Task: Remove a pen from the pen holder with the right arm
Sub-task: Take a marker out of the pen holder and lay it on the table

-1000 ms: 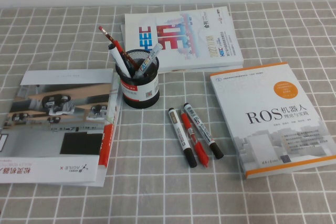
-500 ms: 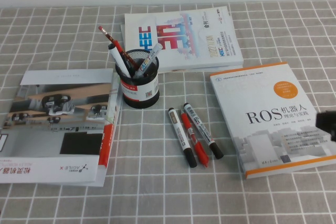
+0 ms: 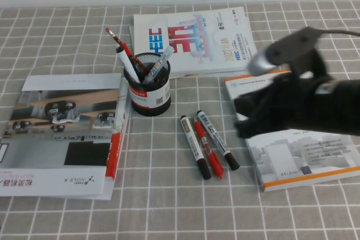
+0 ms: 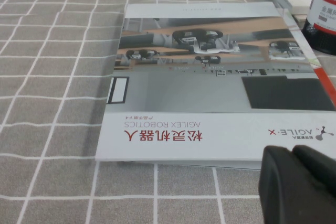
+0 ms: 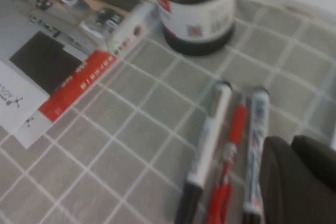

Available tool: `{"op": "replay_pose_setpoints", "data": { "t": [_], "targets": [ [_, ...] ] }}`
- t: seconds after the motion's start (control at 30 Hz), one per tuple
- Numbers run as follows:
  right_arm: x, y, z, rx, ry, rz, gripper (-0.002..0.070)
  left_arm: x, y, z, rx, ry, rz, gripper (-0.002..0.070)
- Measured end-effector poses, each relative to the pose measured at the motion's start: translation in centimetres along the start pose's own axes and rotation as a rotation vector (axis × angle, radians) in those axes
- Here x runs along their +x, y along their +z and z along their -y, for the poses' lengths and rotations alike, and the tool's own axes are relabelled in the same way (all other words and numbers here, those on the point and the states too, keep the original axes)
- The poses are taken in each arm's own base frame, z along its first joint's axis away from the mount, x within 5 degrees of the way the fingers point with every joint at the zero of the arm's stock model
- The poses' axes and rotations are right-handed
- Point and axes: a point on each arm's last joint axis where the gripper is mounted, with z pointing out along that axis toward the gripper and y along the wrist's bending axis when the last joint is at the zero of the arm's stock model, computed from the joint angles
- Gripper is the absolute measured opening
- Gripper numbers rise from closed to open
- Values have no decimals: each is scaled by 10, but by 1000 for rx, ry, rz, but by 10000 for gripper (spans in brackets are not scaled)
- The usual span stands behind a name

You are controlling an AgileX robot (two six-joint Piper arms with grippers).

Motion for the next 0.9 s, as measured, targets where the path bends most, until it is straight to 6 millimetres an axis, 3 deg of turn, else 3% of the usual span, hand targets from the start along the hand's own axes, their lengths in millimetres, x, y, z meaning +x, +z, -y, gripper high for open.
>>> {"op": "replay_pose_setpoints", "data": {
  "t": [0.23, 0.4, 0.53, 0.9],
  "targets": [
    [-13, 45, -36, 17, -187, 97, 11, 0, 0, 0, 0, 0, 0, -3],
    [-19, 64, -41, 25, -237, 271, 123, 0, 0, 0, 0, 0, 0, -3],
    [-21, 77, -49, -74, -259, 441, 237, 0, 0, 0, 0, 0, 0, -3],
    [6, 126, -51, -159, -353, 552, 302, 0, 0, 0, 0, 0, 0, -3]
  ]
}}
